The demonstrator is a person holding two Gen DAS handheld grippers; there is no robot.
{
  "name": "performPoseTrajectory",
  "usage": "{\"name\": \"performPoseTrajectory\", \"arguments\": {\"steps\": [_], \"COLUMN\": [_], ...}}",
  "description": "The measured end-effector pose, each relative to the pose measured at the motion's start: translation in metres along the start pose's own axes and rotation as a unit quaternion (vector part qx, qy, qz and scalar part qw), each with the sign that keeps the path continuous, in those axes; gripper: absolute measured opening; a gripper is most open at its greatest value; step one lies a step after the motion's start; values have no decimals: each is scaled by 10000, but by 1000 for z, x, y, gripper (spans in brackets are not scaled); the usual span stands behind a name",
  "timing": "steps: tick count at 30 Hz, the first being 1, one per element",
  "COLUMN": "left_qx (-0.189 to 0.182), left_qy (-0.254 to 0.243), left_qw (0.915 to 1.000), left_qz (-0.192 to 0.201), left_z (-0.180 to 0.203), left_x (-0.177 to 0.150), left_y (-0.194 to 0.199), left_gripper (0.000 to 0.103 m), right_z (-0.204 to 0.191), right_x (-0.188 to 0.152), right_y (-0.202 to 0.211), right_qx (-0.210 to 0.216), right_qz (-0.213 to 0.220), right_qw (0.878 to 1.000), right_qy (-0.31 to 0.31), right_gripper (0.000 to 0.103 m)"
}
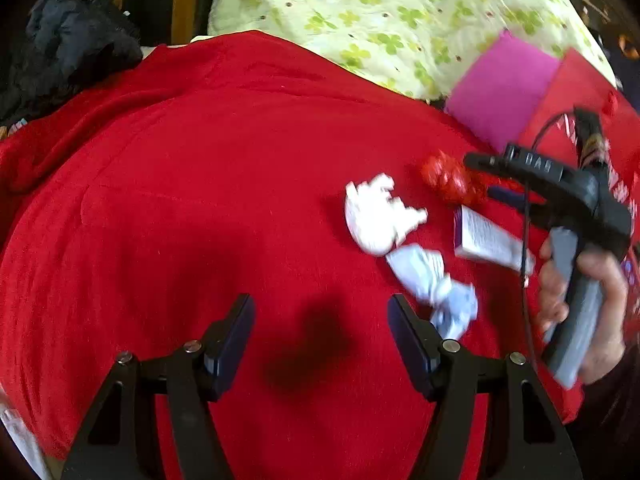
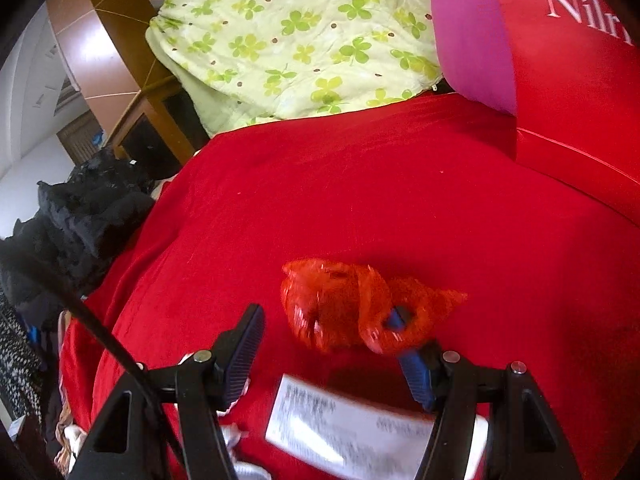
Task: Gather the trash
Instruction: 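Grasp the red-orange plastic bag with the right gripper while the left grasps the white tissue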
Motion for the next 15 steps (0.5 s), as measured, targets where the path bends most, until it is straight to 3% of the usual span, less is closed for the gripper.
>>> {"name": "performPoseTrajectory", "arguments": {"steps": [7, 9, 12, 15], "left_qx": [-406, -616, -787, -753], "left_qy": [78, 99, 155, 163], "left_qw": [9989, 9976, 9960, 9961], "left_qz": [-211, -313, -390, -438], "left_z": [4, 7, 6, 5], "left_x": [39, 44, 48, 48], "left_y": [-33, -48, -63, -73], "left_gripper": [69, 69, 69, 68], "right_z": [-10, -17, -25, -22], "right_x": [4, -1, -3, -3], "right_y": [-34, -43, -39, -35], "right_qx": [227, 140, 27, 87], "right_qz": [-416, -618, -437, -429], "right_qw": [9987, 9980, 9986, 9988], "right_qy": [-163, 5, 308, 220], "right_gripper": [67, 60, 56, 55]}}
Point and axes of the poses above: each gripper's, at about its wrist camera, not at the fingertips, and y roughly against the way its jaws point, z to its right, x to its top, the point moved 3 cm from there along -y, roughly the way its jaws point, and after that the axes turned 15 degrees about -x, right-handed, at the moved point
